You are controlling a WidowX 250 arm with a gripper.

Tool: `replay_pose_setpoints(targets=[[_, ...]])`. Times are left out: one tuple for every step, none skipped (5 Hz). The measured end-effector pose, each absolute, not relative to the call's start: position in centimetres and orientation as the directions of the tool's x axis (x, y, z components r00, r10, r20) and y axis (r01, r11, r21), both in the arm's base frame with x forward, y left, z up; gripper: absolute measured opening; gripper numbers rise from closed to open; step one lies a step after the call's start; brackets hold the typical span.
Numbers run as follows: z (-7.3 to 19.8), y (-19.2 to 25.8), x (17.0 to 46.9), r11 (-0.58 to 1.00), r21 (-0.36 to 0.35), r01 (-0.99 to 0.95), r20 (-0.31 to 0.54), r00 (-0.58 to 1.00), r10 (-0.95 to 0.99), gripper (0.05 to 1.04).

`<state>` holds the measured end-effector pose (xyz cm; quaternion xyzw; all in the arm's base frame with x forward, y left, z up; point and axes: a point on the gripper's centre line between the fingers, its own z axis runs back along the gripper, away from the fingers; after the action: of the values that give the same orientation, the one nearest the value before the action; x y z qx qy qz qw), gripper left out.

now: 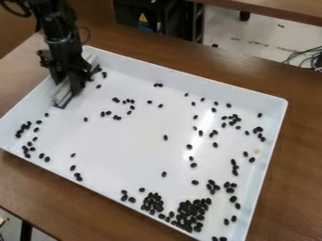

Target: Sweep into pile

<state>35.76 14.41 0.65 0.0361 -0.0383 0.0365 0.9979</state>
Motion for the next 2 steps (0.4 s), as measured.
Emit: replay_pose_setpoints(targets=[[0.1, 11.4, 35.3, 1.000, -0.004, -0.002, 0.063, 0.998, 0.002, 0.360], [0.1, 7.8, 34.9, 0.997, -0.056, 0.055, 0.045, 0.998, -0.053, 0.360]])
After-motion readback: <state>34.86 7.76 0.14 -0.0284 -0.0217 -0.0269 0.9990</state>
